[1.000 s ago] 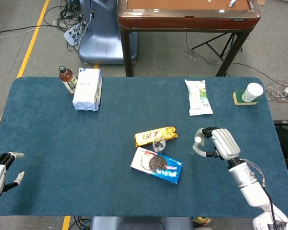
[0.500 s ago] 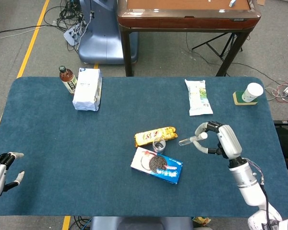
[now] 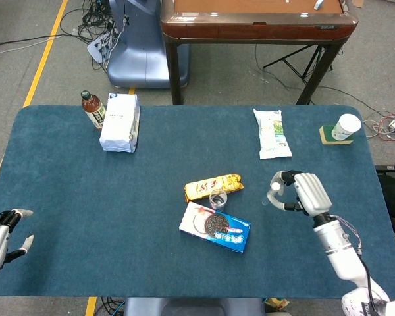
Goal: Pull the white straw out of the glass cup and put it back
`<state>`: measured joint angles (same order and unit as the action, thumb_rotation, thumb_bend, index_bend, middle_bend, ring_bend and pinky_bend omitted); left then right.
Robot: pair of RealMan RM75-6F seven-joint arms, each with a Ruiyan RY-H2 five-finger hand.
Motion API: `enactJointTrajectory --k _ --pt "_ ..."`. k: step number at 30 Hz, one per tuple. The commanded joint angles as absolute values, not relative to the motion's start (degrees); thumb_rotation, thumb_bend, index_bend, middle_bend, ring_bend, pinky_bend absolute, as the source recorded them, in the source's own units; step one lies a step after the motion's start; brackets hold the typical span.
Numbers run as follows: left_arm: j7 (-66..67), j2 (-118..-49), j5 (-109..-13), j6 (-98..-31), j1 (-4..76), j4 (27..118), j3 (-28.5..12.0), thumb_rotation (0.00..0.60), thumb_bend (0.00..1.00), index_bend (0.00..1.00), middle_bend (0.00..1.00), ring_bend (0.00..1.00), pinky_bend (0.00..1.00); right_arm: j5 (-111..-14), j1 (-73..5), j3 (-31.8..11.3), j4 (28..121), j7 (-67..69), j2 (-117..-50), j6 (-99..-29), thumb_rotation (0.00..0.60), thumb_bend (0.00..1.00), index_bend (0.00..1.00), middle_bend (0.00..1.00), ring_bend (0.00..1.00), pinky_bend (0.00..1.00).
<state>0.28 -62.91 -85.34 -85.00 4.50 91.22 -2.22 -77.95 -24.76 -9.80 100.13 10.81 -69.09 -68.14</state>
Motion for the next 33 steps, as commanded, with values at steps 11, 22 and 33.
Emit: enactJointTrajectory --k 11,22,33 --pt "0.12 -62.87 -85.76 -85.18 4.5 91.19 -2.09 0.6 0.34 0.29 0.31 0.24 0.4 -82.91 -23.26 -10.53 97.01 22.21 -71.6 -72.92 0.6 0.57 0.74 0.67 0.47 0.45" --pt "-0.24 -62.87 -85.8 -85.41 4.43 91.09 -2.13 0.6 0.34 0.3 0.31 0.24 0.4 -77.56 -23.65 -10.43 97.85 9.91 -71.98 -70.41 0.6 0.57 0.74 0.67 0.47 0.45" --pt "-0.51 -62.8 -85.87 -85.46 4.42 91.1 -2.12 0.6 0.34 0.3 0.31 0.24 0.4 -83.75 -23.65 -11.27 97.05 22.33 -74.35 -73.76 0.6 0.57 0.74 0.67 0.47 0.45"
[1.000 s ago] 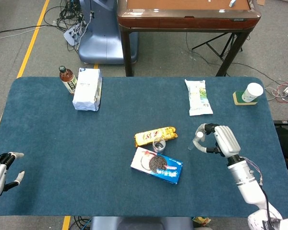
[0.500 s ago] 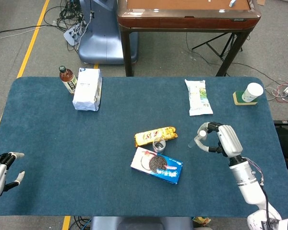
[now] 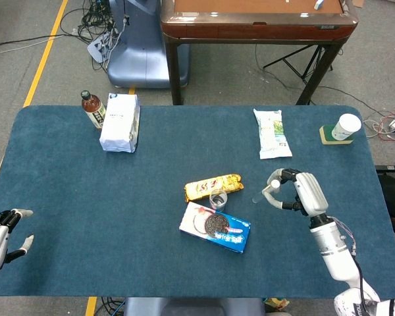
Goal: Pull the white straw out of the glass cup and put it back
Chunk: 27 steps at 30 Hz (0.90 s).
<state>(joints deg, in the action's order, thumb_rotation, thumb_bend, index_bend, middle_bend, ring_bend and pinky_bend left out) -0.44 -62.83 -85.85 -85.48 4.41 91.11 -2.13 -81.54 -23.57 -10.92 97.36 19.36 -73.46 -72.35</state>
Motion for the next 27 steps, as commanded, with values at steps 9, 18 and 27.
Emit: enactJointTrajectory --k 9,18,27 --pt "-0.65 -62.71 -85.78 -85.36 4.45 91.09 -2.14 0.6 0.34 0.3 0.31 0.24 0.4 -86.12 -25.56 -13.41 99.28 21.03 -75.37 -75.58 0.6 0.57 0.74 0.67 0.47 0.45" --pt "-1.12 -62.46 -85.59 -85.27 4.41 91.12 -2.17 0.6 0.34 0.3 0.31 0.24 0.4 -85.66 -27.96 -15.08 100.69 16.93 -79.29 -75.83 0.6 0.57 0.74 0.67 0.47 0.45" --pt "-2.69 -61.85 -85.99 -86.15 3.96 91.12 -2.15 0.6 0.34 0.3 0.31 0.24 0.4 -84.9 -30.54 -15.64 98.43 14.64 -83.08 -74.42 0.6 0.57 0.74 0.67 0.47 0.45"
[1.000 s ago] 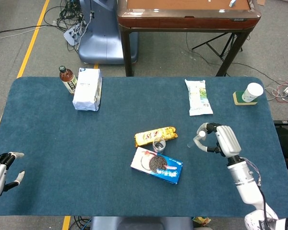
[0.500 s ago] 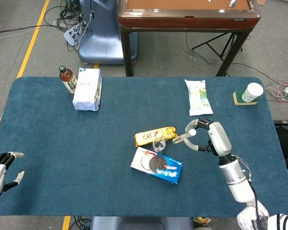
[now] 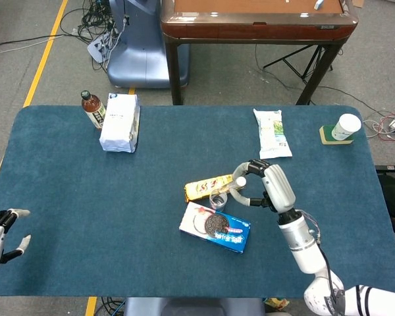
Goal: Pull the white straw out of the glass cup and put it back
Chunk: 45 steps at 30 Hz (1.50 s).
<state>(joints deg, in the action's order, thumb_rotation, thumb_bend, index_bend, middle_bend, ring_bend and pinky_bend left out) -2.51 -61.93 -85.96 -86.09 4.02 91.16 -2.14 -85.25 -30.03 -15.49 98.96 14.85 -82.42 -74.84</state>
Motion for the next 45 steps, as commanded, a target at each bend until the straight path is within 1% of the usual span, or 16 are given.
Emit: enactJointTrajectory --k 1,34,40,45 --pt "-2.78 -61.82 -85.99 -86.14 3.96 91.1 -2.14 0.6 0.34 0.3 0.31 0.24 0.4 -84.77 -30.73 -15.68 98.16 14.57 -83.41 -74.31 0.6 0.57 0.74 0.67 0.47 0.45" --pt "-4.33 -61.21 -86.68 -87.04 3.45 91.08 -2.06 0.6 0.34 0.3 0.31 0.24 0.4 -82.03 -32.55 -13.24 88.09 17.24 -91.0 -71.37 0.6 0.57 0.74 0.66 0.47 0.45" --pt "-4.37 -61.17 -86.81 -87.1 3.41 91.11 -2.02 0.6 0.34 0.3 0.31 0.24 0.4 -81.89 -32.57 -12.59 85.61 17.85 -92.39 -70.87 0.6 0.57 0.74 0.64 0.47 0.45" --pt "-4.32 -61.18 -86.92 -87.23 3.37 91.1 -2.01 0.6 0.34 0.3 0.31 0.24 0.4 -81.95 -32.63 -12.12 83.84 18.27 -93.51 -70.53 0.6 0.57 0.74 0.57 0.41 0.45"
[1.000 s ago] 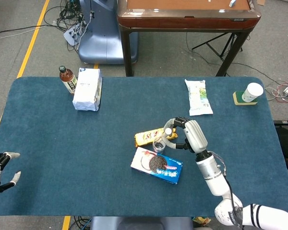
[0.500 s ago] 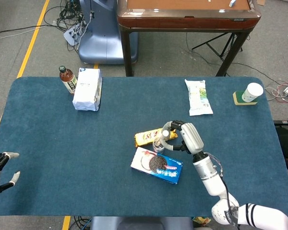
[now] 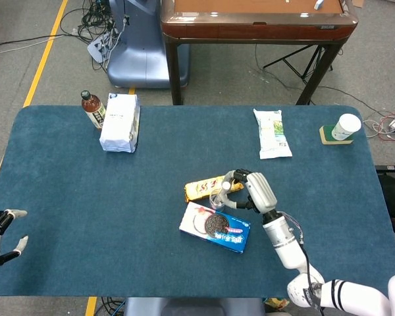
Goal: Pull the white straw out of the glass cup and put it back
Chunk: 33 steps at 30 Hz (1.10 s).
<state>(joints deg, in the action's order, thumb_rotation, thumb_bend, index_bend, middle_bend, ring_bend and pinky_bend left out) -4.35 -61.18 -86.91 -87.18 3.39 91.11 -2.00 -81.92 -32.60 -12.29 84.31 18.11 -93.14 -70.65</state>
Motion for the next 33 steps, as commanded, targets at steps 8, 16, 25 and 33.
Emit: enactJointTrajectory --k 8,16,25,33 --pt "-4.15 -61.22 -87.08 -87.25 3.35 91.13 -1.94 0.6 0.34 0.3 0.31 0.24 0.4 -82.19 -32.71 -11.86 81.74 18.2 -94.78 -70.5 0.6 0.57 0.74 0.49 0.34 0.45" --pt "-3.96 -61.23 -87.09 -87.23 3.34 91.24 -1.92 0.6 0.34 0.3 0.31 0.24 0.4 -81.99 -32.84 -11.64 79.79 18.06 -95.67 -69.94 0.6 0.57 0.74 0.47 0.32 0.45" --pt "-4.03 -61.23 -87.14 -87.28 3.31 91.22 -1.91 0.6 0.34 0.3 0.31 0.24 0.4 -81.59 -33.09 -11.31 78.12 18.25 -96.61 -68.72 0.6 0.56 0.74 0.43 0.28 0.42" --pt "-4.21 -61.2 -87.23 -87.39 3.26 91.17 -1.89 0.6 0.34 0.3 0.31 0.24 0.4 -81.82 -33.22 -11.1 77.81 18.53 -96.75 -68.23 0.6 0.54 0.74 0.42 0.27 0.41"
